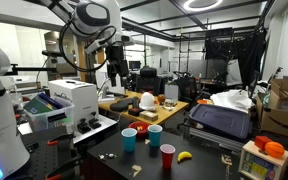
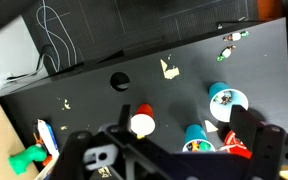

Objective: Pour the things in the blue cup into the red cup

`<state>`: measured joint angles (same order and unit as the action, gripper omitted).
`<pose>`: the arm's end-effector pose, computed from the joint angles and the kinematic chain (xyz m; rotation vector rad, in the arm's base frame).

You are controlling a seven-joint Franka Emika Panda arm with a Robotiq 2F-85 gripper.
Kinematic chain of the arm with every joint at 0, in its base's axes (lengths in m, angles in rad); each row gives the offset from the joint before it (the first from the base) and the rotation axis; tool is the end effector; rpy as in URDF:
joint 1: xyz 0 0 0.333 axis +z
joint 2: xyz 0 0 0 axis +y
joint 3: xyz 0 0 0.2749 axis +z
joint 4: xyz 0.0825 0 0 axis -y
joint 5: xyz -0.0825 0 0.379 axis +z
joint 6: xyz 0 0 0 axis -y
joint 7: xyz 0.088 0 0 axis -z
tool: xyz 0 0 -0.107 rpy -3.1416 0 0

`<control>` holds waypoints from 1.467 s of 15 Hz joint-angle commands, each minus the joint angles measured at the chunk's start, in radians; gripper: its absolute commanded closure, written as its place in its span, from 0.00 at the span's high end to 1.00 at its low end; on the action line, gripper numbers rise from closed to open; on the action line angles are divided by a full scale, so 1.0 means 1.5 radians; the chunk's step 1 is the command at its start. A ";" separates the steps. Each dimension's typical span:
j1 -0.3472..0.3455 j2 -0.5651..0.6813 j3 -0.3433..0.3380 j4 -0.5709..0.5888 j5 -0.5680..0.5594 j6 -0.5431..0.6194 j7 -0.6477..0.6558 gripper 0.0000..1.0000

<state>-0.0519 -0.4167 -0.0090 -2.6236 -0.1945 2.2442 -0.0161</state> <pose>0.4092 -0.0303 0.3557 2.9873 0.1115 0.0473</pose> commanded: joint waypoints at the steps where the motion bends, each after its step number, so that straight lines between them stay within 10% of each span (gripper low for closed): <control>1: 0.000 0.000 0.000 0.001 0.000 -0.001 0.000 1.00; 22: 0.098 0.275 0.042 0.063 0.168 0.214 0.001 1.00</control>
<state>0.0760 -0.1019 0.0247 -2.5825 0.0206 2.5123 -0.0165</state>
